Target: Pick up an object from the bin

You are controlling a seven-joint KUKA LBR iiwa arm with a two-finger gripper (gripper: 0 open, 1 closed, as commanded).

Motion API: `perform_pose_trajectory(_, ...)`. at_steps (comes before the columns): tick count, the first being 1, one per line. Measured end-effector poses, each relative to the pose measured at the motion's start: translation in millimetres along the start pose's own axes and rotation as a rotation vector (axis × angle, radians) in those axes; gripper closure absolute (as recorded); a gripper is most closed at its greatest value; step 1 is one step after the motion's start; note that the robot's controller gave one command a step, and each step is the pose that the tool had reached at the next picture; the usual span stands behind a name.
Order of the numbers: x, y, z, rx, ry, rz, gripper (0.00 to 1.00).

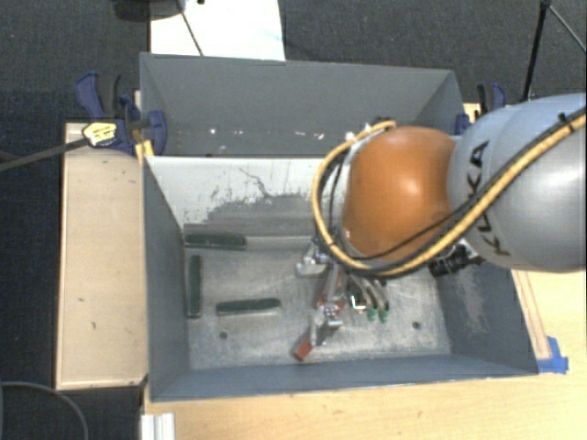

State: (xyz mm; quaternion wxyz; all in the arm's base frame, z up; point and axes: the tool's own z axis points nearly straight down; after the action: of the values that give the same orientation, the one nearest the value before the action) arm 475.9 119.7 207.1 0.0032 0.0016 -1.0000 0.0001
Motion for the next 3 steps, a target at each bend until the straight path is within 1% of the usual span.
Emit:
perform_pose_trajectory(1, -1.8, -1, -4, -0.001, -0.008, 0.004, 0.0)
perform_pose_trajectory(2, -14.8, 9, 45, -0.003, -0.016, 0.049, 0.0)
perform_pose_trajectory(3, -35.5, 13, 95, 0.0, -0.008, -0.072, 0.0)
